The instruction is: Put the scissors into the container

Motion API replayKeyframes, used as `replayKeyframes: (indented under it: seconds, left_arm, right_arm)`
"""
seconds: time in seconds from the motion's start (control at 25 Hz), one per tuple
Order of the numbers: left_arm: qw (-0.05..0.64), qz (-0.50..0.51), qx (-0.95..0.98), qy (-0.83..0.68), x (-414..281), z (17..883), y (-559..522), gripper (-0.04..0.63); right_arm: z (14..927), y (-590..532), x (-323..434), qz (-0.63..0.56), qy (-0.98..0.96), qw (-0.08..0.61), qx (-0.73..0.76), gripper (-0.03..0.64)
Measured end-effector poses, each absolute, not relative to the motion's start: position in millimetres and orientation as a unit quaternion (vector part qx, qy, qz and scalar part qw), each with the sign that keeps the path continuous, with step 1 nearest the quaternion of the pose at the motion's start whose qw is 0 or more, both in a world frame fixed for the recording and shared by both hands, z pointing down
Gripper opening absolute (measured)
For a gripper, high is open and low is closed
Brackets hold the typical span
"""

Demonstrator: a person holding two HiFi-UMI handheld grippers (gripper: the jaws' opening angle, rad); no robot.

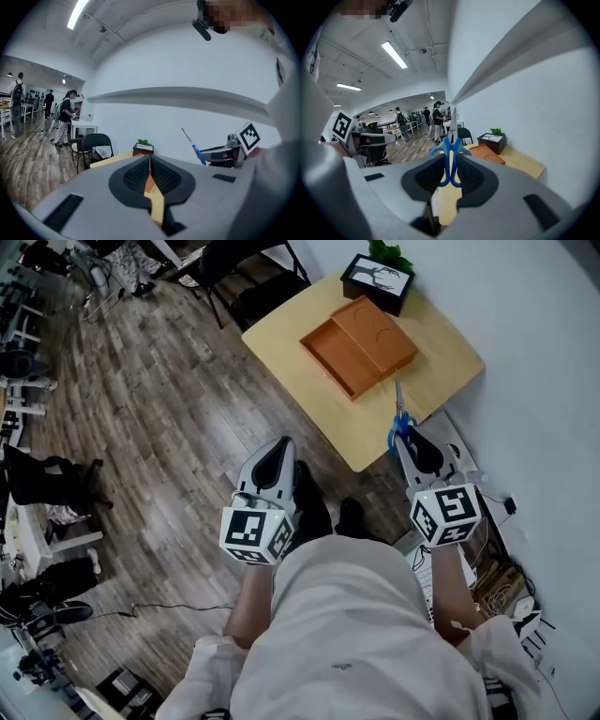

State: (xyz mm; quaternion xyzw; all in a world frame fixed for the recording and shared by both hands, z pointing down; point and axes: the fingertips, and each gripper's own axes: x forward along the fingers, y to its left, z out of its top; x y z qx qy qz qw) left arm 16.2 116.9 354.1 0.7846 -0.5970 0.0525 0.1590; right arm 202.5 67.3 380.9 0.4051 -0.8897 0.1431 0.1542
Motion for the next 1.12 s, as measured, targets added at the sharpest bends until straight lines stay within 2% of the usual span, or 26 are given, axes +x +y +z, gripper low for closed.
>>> replayKeyframes:
  seconds: [0.56,1.12]
  left_arm:
    - [0.159,0.047,0.829,-0.533,-50.8,347.2,27.2,0.008]
    - [0.14,0.066,0.862,-0.483,-103.2,351.1,-10.1,0.008]
  right_arm:
    - [371.5,-3.8,127.7,0.146,-0.865,0.166,0.449,0.083]
    - [384.9,-35.9,76.0,0.146,-0.835,0.194,0.493,0.083]
